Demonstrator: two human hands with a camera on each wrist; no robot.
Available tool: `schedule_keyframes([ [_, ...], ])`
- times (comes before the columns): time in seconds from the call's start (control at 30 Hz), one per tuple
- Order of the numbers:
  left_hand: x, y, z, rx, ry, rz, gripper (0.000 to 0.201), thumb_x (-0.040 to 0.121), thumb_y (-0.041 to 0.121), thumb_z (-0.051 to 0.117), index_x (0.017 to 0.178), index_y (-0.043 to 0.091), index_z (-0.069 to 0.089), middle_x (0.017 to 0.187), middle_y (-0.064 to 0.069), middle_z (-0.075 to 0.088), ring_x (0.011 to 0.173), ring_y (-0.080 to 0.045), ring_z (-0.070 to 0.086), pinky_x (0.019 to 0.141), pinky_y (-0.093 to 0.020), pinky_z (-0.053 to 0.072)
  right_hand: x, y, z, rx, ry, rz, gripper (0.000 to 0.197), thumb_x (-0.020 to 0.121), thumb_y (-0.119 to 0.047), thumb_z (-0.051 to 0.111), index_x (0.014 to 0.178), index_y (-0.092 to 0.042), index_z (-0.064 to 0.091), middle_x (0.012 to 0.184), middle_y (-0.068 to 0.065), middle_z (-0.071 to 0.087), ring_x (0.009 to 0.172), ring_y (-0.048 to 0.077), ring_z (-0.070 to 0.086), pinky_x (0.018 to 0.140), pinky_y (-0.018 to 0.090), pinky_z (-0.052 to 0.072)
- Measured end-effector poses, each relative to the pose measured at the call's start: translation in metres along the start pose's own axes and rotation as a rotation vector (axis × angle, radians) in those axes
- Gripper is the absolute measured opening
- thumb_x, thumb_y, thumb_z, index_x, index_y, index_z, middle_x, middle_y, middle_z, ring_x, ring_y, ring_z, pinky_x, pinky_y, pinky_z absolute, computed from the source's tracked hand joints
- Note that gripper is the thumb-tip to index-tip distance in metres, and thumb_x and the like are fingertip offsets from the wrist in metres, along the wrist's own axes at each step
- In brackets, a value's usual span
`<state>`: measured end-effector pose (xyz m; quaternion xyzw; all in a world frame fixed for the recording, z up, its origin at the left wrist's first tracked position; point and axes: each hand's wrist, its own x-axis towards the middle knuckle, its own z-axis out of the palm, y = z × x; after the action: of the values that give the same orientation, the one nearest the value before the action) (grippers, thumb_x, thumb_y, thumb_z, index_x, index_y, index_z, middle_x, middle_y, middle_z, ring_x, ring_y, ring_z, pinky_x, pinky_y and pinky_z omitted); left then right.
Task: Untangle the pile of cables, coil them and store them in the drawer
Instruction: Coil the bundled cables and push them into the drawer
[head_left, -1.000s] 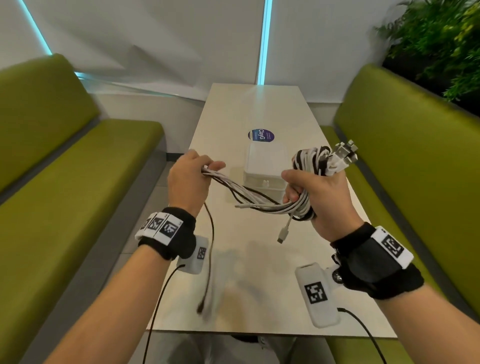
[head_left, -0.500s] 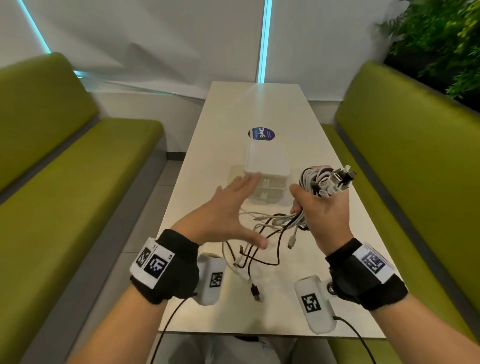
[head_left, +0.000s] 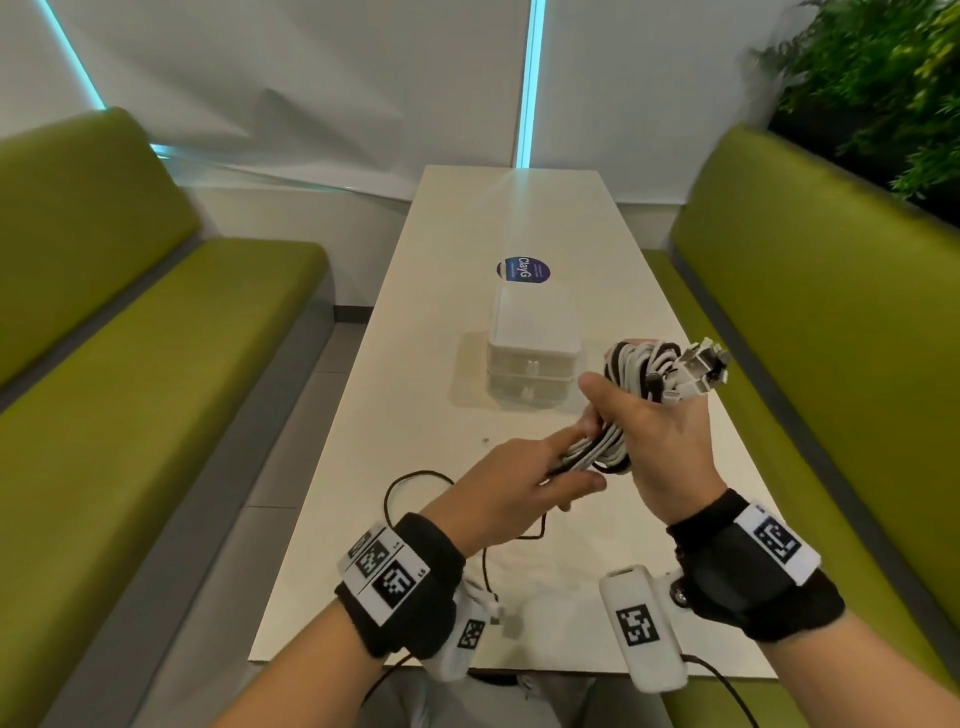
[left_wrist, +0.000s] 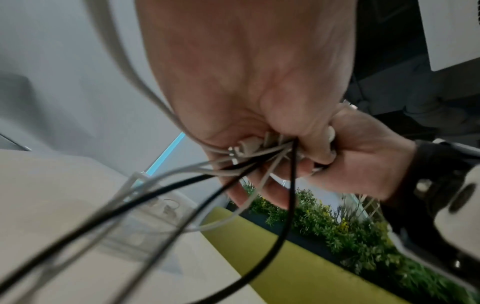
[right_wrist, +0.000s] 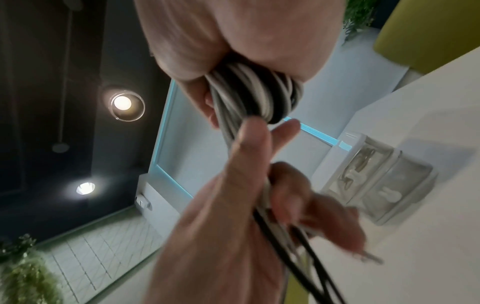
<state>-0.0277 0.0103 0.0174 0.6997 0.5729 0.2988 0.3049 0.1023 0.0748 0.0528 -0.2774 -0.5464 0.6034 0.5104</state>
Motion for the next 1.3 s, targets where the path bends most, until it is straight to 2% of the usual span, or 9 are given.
schedule_keyframes([
  [0.13,-0.009,-0.008,0.001,-0.017,-0.031,-0.018,0.008,0.096,0.036,0.056,0.098,0.027,0.055,0.061,0.011,0.052,0.057,-0.007,0.051,0.059,-0.024,0.040,-0.004,-0.006,0.002,0.111,-0.119,0.126,0.013,0.080,-0.010,0.071,0.082,-0.016,0.060,0.063,0.010,0.058,0.061,0.030,0.062,0.062,0.046,0.051],
  [0.33,-0.012,-0.006,-0.006,-0.013,-0.065,0.008,0.030,0.091,0.039,0.063,0.066,0.038,0.046,0.056,0.011,0.055,0.051,-0.007,0.051,0.056,-0.024,0.039,-0.001,-0.011,0.001,0.311,-0.293,0.253,0.027,0.076,-0.014,0.077,0.095,-0.011,0.058,0.053,0.004,0.047,0.041,0.015,0.046,0.047,0.030,0.049],
  [0.53,-0.027,-0.037,-0.025,0.071,-0.101,-0.113,0.028,0.083,0.050,0.068,0.069,0.026,0.062,0.061,0.000,0.062,0.051,-0.011,0.049,0.054,-0.035,0.041,0.005,-0.019,-0.018,0.166,-0.346,0.283,0.025,0.076,-0.013,0.078,0.086,-0.010,0.056,0.051,0.003,0.032,0.036,0.015,0.035,0.043,0.028,0.044],
  [0.67,-0.029,-0.042,-0.050,0.029,-0.100,-0.119,0.029,0.091,0.033,0.065,0.064,0.022,0.059,0.053,0.008,0.047,0.049,-0.003,0.039,0.051,-0.021,0.032,0.001,-0.022,-0.018,-0.402,-0.403,0.171,0.019,0.084,-0.007,0.073,0.072,-0.014,0.059,0.052,0.013,0.043,0.039,0.022,0.041,0.045,0.031,0.043],
  [0.77,-0.024,-0.032,-0.054,-0.022,-0.043,-0.057,0.036,0.097,0.032,0.055,0.064,0.018,0.054,0.055,0.011,0.042,0.050,-0.003,0.036,0.052,-0.015,0.029,-0.002,-0.019,-0.008,-0.697,-0.512,0.061,0.021,0.083,-0.014,0.074,0.076,-0.004,0.058,0.054,-0.004,0.053,0.045,0.006,0.048,0.050,0.019,0.041],
  [0.97,-0.017,-0.022,-0.051,-0.053,0.056,0.004,0.038,0.100,0.032,0.049,0.065,0.018,0.051,0.058,0.011,0.043,0.053,-0.004,0.037,0.055,-0.016,0.029,0.004,-0.003,-0.003,-0.869,-0.502,0.010,0.026,0.078,-0.025,0.079,0.069,-0.025,0.054,0.063,-0.015,0.057,0.061,0.002,0.053,0.057,0.014,0.040],
  [1.1,-0.015,-0.017,-0.049,-0.102,0.047,0.012,0.038,0.101,0.033,0.048,0.063,0.027,0.050,0.059,0.012,0.042,0.055,-0.007,0.035,0.056,-0.019,0.030,0.000,0.000,-0.003,-0.737,-0.473,0.078,0.025,0.072,-0.025,0.084,0.074,-0.020,0.059,0.063,-0.015,0.059,0.058,0.001,0.056,0.055,0.017,0.043],
  [1.2,-0.013,-0.012,-0.051,-0.135,0.051,0.013,0.038,0.101,0.031,0.047,0.065,0.023,0.050,0.056,0.014,0.042,0.053,-0.005,0.035,0.055,-0.016,0.031,-0.004,0.001,0.000,-0.745,-0.476,0.087,0.035,0.060,-0.034,0.089,0.082,-0.023,0.063,0.075,-0.010,0.063,0.072,0.008,0.063,0.066,0.029,0.054],
  [1.3,-0.012,-0.012,-0.053,-0.211,0.068,-0.012,0.037,0.102,0.028,0.046,0.068,0.015,0.052,0.056,0.016,0.044,0.049,-0.001,0.035,0.052,-0.011,0.030,-0.008,0.004,0.003,-0.721,-0.429,0.107,0.050,0.054,-0.030,0.093,0.090,-0.020,0.060,0.080,-0.008,0.066,0.074,0.008,0.065,0.061,0.026,0.055],
])
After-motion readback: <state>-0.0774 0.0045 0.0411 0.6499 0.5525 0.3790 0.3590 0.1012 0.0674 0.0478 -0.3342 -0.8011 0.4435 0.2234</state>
